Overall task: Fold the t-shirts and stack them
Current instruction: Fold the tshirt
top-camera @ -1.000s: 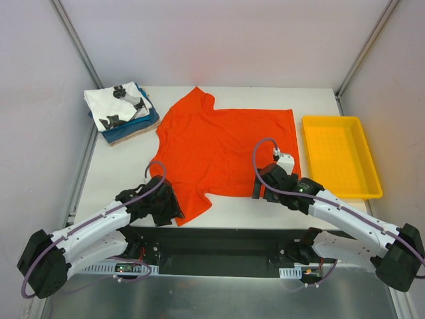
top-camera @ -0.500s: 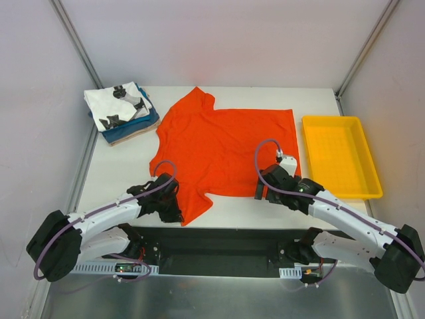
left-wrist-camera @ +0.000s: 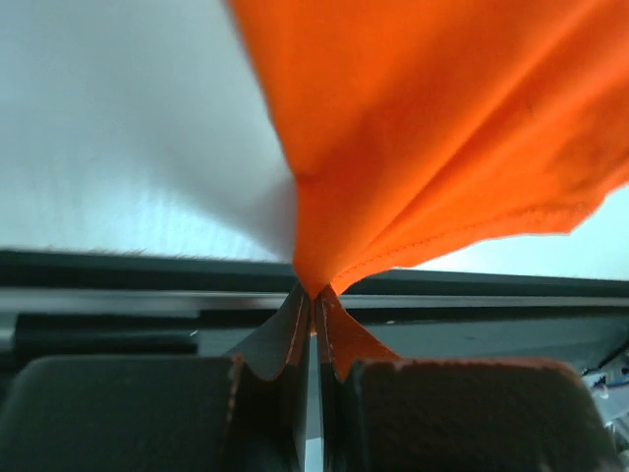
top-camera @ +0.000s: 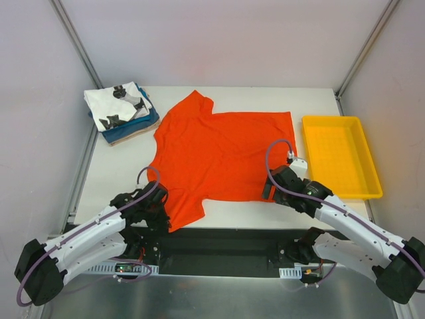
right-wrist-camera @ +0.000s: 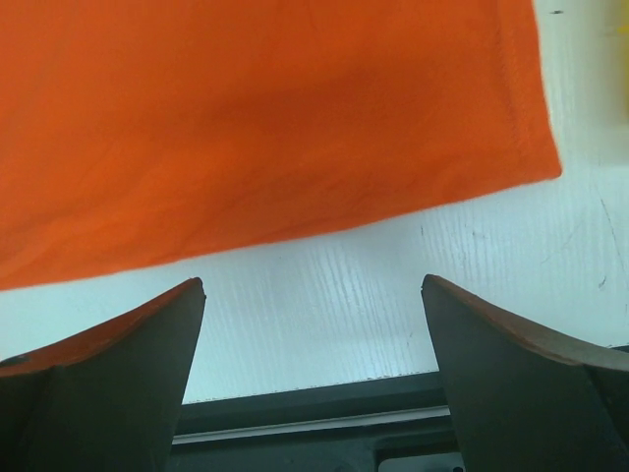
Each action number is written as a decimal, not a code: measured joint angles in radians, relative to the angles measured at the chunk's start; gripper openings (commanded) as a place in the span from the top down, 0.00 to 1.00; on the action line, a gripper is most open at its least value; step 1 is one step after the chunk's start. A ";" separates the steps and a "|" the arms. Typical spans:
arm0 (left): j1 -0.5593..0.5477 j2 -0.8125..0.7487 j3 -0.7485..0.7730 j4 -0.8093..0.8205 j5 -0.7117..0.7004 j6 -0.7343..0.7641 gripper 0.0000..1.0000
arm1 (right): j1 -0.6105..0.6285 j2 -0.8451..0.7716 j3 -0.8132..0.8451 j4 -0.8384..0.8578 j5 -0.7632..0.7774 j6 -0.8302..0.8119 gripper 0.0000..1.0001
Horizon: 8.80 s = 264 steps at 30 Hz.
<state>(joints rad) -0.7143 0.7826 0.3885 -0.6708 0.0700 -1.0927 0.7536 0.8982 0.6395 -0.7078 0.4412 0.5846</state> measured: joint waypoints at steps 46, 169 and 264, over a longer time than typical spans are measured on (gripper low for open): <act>0.000 -0.161 0.055 -0.142 -0.133 -0.043 1.00 | -0.364 -0.019 -0.225 0.060 -0.111 0.110 0.52; 0.544 0.723 0.626 0.317 0.217 0.396 0.01 | -0.449 0.658 0.432 0.165 -0.283 -0.350 0.03; 0.229 1.016 0.834 0.143 0.084 0.586 0.94 | -0.342 0.068 -0.052 0.118 -0.232 -0.283 0.03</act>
<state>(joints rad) -0.4854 1.7985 1.2228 -0.5274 0.1543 -0.5068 0.4114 0.9665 0.5877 -0.5896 0.2092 0.3019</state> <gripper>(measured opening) 0.058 0.966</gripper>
